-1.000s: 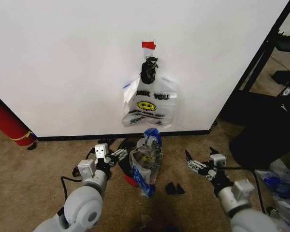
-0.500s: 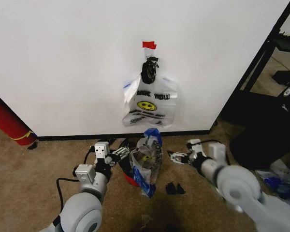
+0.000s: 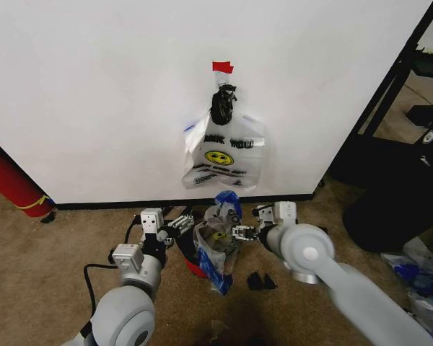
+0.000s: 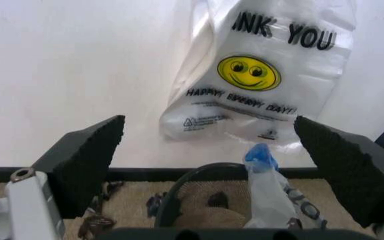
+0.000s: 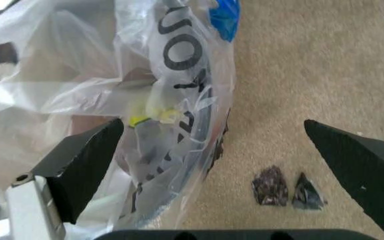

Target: Pick up the garbage bag from the wall and place it over the trash bin.

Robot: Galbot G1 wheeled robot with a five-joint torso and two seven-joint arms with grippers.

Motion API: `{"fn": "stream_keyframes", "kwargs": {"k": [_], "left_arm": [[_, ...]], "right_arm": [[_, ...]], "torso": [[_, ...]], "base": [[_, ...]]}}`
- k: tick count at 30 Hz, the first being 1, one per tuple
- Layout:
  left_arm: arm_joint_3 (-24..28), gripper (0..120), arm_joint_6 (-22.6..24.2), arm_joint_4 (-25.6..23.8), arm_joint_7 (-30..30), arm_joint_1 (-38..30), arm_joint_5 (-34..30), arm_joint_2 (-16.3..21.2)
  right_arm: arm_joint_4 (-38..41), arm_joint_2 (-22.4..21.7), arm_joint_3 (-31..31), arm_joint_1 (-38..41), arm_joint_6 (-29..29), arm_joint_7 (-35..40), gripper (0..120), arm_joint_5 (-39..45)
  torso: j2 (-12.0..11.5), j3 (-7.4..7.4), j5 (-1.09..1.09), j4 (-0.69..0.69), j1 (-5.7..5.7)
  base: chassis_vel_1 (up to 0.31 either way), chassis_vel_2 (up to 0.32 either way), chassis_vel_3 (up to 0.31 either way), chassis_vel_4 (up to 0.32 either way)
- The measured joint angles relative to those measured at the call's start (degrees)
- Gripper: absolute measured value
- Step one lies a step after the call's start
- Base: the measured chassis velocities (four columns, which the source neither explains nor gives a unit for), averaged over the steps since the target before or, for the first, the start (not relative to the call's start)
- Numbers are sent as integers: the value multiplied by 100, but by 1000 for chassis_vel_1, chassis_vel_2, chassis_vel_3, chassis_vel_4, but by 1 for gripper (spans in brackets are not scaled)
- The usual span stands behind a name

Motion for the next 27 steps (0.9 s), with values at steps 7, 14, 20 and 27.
{"fn": "stream_keyframes", "kwargs": {"k": [7,14,20,27], "left_arm": [[39,100,35,1,-30,-4,-56,36],[135,100,48,157,-38,-112,-170,80],[157,100,80,179,-103,-126,-272,106],[203,100,87,213,-127,-104,-319,126]], "right_arm": [[-193,214,-149,123,23,821,100,372],[-375,549,-37,65,57,1287,100,482],[-341,802,3,-204,132,1744,99,183],[-560,1155,178,-216,200,1757,99,-17]], "torso": [[0,0,0,-1,0],[0,0,0,-1,0],[0,0,0,-1,0],[0,0,0,-1,-1]], "base": [[0,0,0,0],[0,0,0,0],[0,0,0,0],[0,0,0,0]]}}
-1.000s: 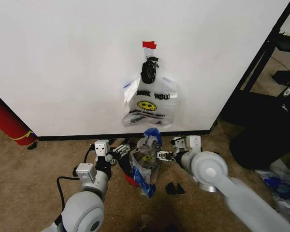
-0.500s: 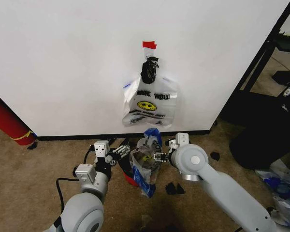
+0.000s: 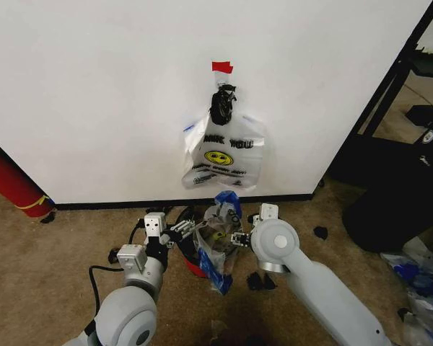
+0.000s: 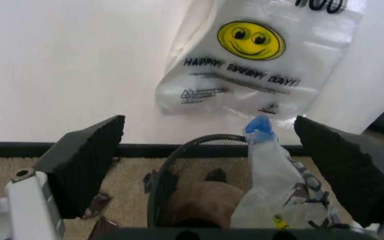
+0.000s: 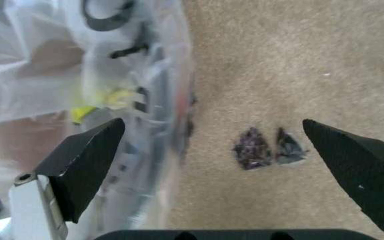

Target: Pick up the garbage bag from the wall and place it over the trash bin.

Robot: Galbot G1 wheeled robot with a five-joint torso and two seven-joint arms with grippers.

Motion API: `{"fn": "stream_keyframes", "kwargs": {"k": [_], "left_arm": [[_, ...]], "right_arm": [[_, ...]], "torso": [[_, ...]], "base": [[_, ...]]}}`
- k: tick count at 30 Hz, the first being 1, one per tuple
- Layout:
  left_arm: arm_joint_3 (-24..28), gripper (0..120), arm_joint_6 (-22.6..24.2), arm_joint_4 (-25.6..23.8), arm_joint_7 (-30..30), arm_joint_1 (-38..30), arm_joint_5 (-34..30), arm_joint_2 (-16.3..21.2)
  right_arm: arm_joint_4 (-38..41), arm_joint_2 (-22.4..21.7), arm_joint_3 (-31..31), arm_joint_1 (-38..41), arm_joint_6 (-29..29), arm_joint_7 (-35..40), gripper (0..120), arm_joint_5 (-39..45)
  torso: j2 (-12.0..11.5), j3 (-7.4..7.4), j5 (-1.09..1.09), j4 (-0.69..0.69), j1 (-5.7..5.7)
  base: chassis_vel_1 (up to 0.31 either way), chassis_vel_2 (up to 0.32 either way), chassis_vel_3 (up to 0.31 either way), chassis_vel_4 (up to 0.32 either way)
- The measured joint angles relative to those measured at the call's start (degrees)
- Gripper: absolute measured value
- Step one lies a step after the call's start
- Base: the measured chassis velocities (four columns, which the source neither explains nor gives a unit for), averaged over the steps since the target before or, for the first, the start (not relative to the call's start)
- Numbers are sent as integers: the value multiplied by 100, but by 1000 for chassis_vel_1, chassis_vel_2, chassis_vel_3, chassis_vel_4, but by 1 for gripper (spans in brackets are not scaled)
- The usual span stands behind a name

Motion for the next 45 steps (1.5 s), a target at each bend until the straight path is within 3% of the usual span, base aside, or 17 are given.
{"fn": "stream_keyframes", "kwargs": {"k": [5,19,30,38,39,41,42,45], "left_arm": [[27,100,25,-11,-1,-35,-53,52],[67,100,20,62,3,-17,-56,51],[120,100,77,44,-11,-48,-316,63],[110,100,91,-31,-13,-36,-332,120],[105,100,91,-37,-13,-17,-322,121],[104,100,91,-37,-13,-7,-312,114],[104,100,91,-30,-13,-4,-304,105],[108,100,90,-23,-12,-4,-302,101]], "right_arm": [[-191,510,-51,-19,-14,-8,99,-347],[-365,564,-64,-175,-135,-97,84,-699],[-569,605,94,-238,-141,-224,90,-755],[-644,742,56,-210,-142,-253,64,-804],[-603,738,48,-209,-142,-250,55,-805],[-591,733,46,-210,-142,-248,52,-805],[-602,740,47,-210,-142,-248,44,-805],[-644,767,47,-201,-142,-249,37,-814]], "torso": [[1,0,0,1,0],[1,0,1,0,0],[1,0,1,0,0],[1,0,1,0,0],[1,0,1,0,0],[1,0,1,0,0],[1,0,1,0,0],[1,0,1,0,0]], "base": [[0,0,0,0],[0,0,0,0],[0,0,0,0],[0,0,0,0],[0,0,0,0],[0,0,0,0],[0,0,0,0],[0,0,0,0]]}}
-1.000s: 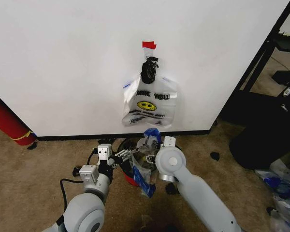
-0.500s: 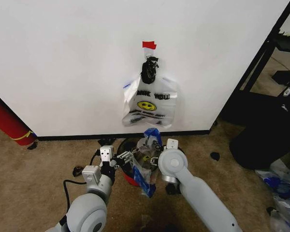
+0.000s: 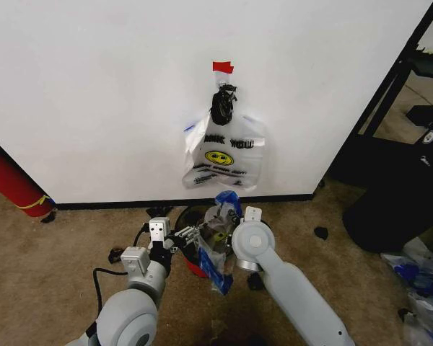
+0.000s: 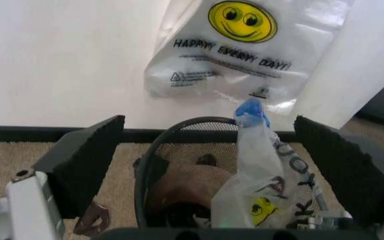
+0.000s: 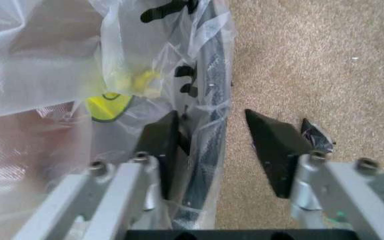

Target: Pick up the garbage bag from the wall and place it over the trash bin.

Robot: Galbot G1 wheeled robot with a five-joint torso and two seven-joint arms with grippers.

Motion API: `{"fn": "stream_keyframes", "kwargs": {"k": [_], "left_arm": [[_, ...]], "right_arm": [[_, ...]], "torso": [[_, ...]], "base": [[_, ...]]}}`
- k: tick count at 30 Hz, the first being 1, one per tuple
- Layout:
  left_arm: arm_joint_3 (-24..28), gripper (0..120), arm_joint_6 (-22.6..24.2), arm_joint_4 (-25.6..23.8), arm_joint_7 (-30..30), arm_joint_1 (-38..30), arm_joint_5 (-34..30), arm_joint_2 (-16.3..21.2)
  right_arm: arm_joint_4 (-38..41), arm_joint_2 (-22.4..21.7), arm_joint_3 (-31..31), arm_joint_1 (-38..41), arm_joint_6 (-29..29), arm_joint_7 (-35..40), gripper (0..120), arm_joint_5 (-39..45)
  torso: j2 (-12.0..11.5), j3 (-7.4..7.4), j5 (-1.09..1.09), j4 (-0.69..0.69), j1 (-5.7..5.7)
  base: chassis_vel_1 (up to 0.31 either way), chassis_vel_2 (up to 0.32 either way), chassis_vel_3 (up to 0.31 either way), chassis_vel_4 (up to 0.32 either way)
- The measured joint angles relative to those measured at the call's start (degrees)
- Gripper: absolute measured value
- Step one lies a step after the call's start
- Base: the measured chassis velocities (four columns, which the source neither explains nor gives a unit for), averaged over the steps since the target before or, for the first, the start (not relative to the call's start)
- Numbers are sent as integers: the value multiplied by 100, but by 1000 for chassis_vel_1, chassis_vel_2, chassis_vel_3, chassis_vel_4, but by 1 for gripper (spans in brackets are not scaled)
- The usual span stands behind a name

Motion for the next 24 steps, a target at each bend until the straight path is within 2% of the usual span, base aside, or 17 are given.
{"fn": "stream_keyframes", "kwargs": {"k": [3,5,6,10,21,24], "left_arm": [[26,100,-2,2,4,-4,8,-6],[26,100,-2,2,4,-4,8,-6],[32,100,-7,11,7,-2,17,-11],[35,100,-20,35,19,-2,23,-5],[40,100,-31,43,31,47,61,-15],[37,100,-33,31,37,57,75,-14]], "right_arm": [[-51,52,0,15,0,-14,23,-40],[-51,52,0,15,0,-14,23,-40],[-78,81,45,-14,0,-61,15,-83],[-109,148,119,-61,2,-135,0,-131],[-79,202,144,-190,56,-213,0,-272],[-20,219,245,-309,275,-557,0,-440]], "torso": [[0,0,0,1,0],[0,0,0,1,0],[0,0,0,0,0],[1,-1,1,1,0],[1,-2,-2,-2,-1],[1,0,0,0,0]], "base": [[0,0,0,0],[0,0,0,0],[0,0,0,0],[0,0,0,0],[0,0,0,0],[0,0,0,0]]}}
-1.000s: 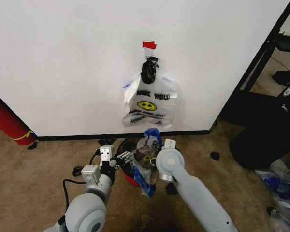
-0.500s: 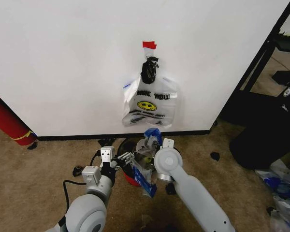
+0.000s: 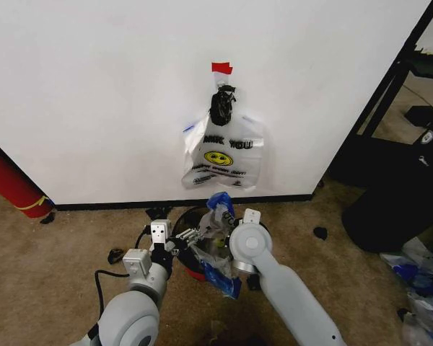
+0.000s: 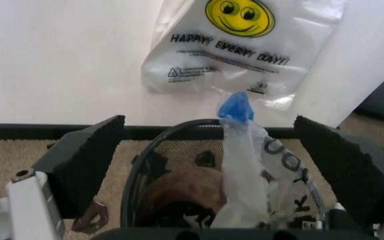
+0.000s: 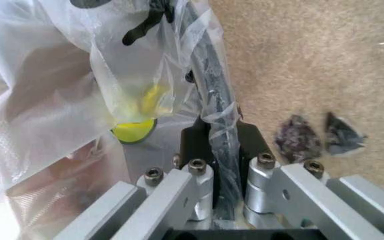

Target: Pick up the garbage bag from the wall and place it over the trash bin.

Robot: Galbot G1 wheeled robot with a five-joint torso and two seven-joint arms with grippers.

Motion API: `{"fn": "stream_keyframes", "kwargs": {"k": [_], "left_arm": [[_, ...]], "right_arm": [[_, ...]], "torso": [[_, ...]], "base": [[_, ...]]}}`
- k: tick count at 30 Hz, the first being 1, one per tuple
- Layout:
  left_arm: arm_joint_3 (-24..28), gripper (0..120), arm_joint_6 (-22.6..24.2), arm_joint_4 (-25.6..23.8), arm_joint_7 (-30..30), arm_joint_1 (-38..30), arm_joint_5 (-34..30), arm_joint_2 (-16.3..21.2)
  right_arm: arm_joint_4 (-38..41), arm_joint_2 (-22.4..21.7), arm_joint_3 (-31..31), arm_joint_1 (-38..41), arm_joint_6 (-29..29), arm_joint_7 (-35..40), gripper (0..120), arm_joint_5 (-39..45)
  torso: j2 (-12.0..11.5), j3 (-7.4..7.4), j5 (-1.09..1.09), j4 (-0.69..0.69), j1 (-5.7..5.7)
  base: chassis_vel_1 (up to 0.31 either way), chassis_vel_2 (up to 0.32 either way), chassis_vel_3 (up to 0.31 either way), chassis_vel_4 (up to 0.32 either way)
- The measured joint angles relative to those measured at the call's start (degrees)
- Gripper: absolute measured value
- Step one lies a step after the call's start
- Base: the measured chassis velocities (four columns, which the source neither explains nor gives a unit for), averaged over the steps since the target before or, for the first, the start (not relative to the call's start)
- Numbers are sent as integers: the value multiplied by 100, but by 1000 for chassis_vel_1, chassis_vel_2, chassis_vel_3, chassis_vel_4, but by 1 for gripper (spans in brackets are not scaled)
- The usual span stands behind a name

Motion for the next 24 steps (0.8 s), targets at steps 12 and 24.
{"fn": "stream_keyframes", "kwargs": {"k": [12,24], "left_arm": [[-27,100,13,-82,-10,-90,-79,116],[-121,100,105,-452,-36,-467,-576,578]], "right_arm": [[645,-286,346,-490,279,-1043,0,-576],[1271,-545,730,-1320,1064,-3014,0,-1816]], "torso": [[-2,2,1,0,1],[-2,0,0,1,1]], "base": [[0,0,0,0],[0,0,0,0]]}}
